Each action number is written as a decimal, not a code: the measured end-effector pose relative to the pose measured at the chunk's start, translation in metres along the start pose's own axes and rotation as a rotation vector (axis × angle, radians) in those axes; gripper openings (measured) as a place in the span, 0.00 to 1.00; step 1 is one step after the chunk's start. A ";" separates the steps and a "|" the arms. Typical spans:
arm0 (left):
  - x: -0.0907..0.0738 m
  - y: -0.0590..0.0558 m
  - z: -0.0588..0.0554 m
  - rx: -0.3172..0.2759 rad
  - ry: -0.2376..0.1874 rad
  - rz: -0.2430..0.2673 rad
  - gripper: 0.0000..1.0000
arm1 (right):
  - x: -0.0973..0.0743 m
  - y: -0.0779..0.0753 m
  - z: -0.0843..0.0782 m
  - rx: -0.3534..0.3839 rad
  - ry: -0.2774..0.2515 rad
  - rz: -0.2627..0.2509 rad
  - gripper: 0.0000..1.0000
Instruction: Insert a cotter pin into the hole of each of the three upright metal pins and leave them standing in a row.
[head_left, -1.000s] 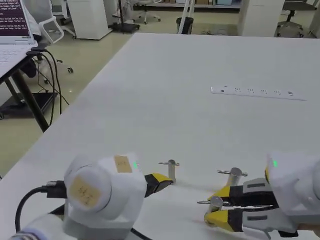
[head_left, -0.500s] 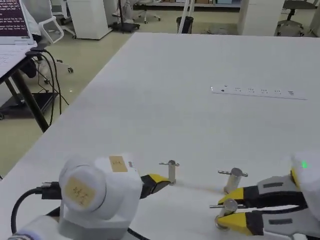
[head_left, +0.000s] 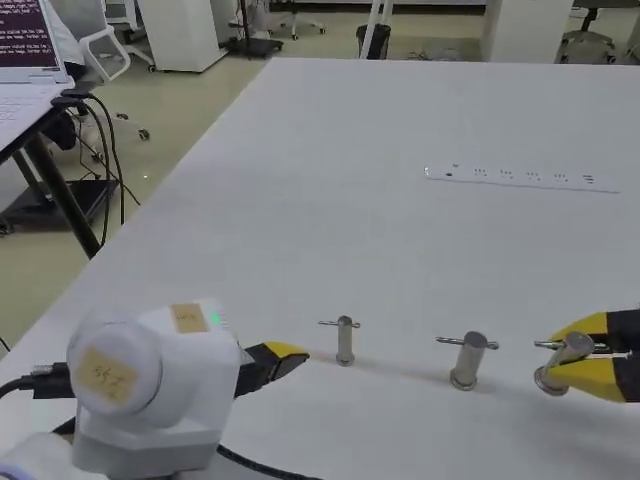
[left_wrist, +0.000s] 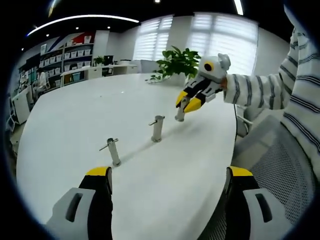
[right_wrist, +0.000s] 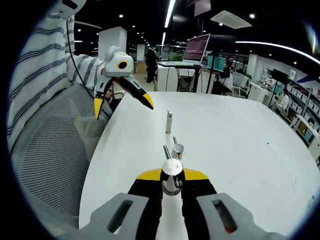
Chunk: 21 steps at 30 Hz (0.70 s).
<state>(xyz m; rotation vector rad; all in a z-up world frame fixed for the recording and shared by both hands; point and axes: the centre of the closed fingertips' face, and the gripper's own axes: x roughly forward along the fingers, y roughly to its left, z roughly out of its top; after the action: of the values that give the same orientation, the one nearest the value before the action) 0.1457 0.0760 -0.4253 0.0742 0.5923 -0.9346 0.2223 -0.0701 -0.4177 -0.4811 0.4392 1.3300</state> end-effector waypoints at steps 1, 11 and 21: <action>-0.001 0.000 -0.001 -0.006 0.003 0.000 0.93 | 0.001 -0.002 -0.005 0.015 0.009 -0.001 0.08; -0.002 0.002 -0.007 -0.021 0.022 0.017 0.92 | 0.011 -0.017 -0.033 0.082 0.025 -0.026 0.08; -0.001 0.000 -0.010 -0.038 0.038 0.008 0.90 | 0.014 -0.019 -0.040 0.086 0.009 -0.062 0.09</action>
<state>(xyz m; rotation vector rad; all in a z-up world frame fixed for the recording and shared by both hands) 0.1408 0.0795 -0.4334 0.0608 0.6443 -0.9158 0.2425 -0.0847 -0.4575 -0.4265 0.4835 1.2443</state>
